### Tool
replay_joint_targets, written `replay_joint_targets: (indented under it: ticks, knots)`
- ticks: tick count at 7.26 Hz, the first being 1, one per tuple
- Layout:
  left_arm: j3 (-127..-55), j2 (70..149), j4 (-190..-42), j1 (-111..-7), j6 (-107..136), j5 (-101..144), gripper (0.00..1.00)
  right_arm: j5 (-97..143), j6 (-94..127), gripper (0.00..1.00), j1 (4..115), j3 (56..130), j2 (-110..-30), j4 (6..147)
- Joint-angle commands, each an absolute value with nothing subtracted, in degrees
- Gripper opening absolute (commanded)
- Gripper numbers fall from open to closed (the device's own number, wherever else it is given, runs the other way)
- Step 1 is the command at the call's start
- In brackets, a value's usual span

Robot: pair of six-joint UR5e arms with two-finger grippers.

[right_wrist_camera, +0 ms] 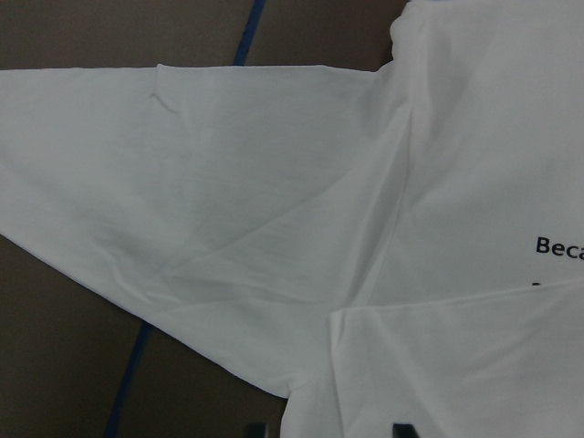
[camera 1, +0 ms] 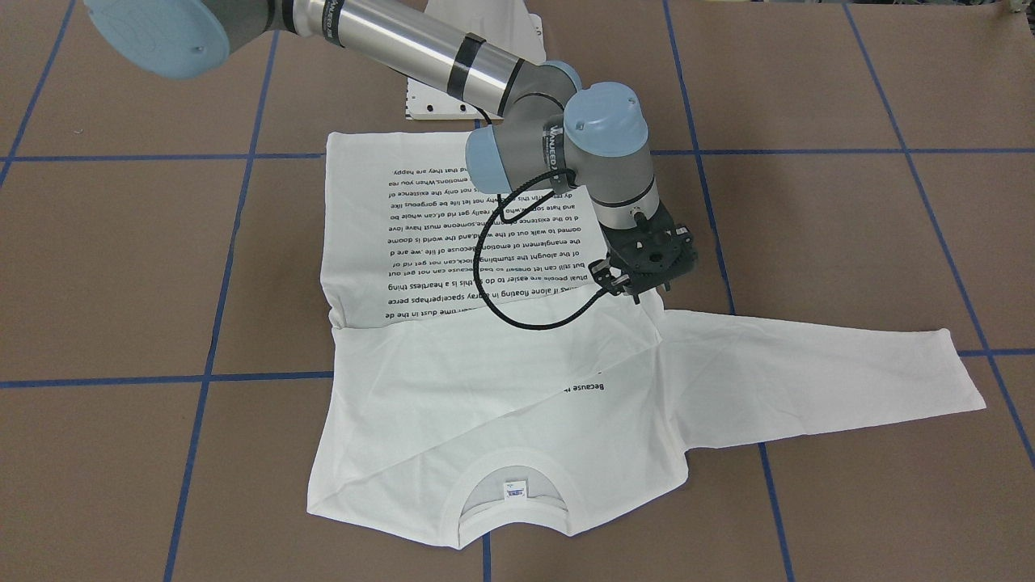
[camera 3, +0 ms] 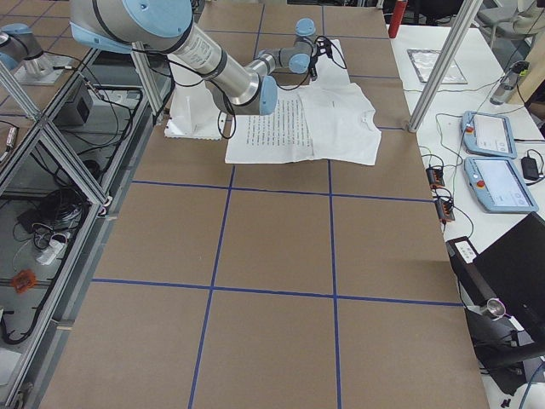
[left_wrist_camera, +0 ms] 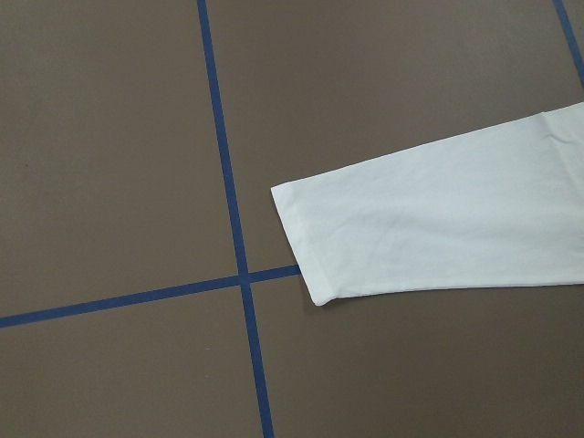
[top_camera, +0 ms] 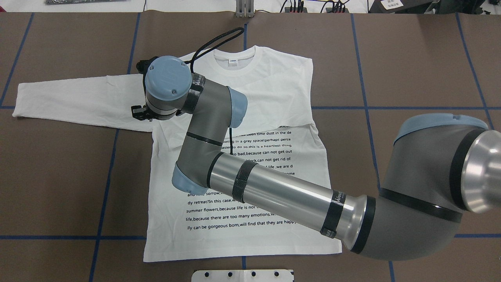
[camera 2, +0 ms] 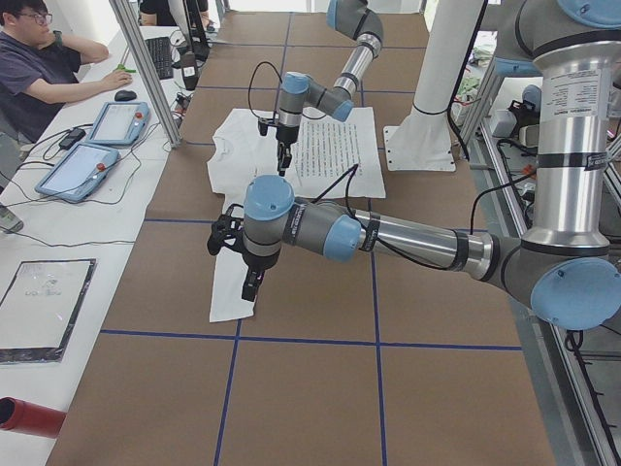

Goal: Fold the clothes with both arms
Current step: 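Lay the sleeve diagonally over the shirt body and release with the right gripper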

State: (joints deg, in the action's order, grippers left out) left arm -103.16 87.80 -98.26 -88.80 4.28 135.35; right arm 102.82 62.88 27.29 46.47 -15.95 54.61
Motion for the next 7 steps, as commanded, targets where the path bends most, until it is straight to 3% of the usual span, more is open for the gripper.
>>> replay_joint_targets:
  ticks: [1,2,4,5,7]
  knots:
    - [-102.4,88.8,-98.7,-88.7,10.3,135.4,1.0,102.5,68.0,1.0,27.3,47.5,-15.6,54.9]
    - [-101.3,88.9,-102.8,-88.4,13.8,135.3,1.0,102.6,71.6,1.0,27.5,50.7,-16.5,55.9]
    - [-91.6,88.5,-120.7,-85.7,20.4,132.2,1.0,105.4,73.3,1.0,30.5,71.7,-24.6,81.5]
    - [-84.7,88.6,-132.1,-82.8,24.0,127.8,1.0,110.5,72.8,1.0,34.2,79.2,-28.0,90.9]
    - [-78.2,89.6,-147.8,-74.8,42.3,125.1,1.0,115.4,63.4,1.0,40.9,92.0,-38.7,100.8]
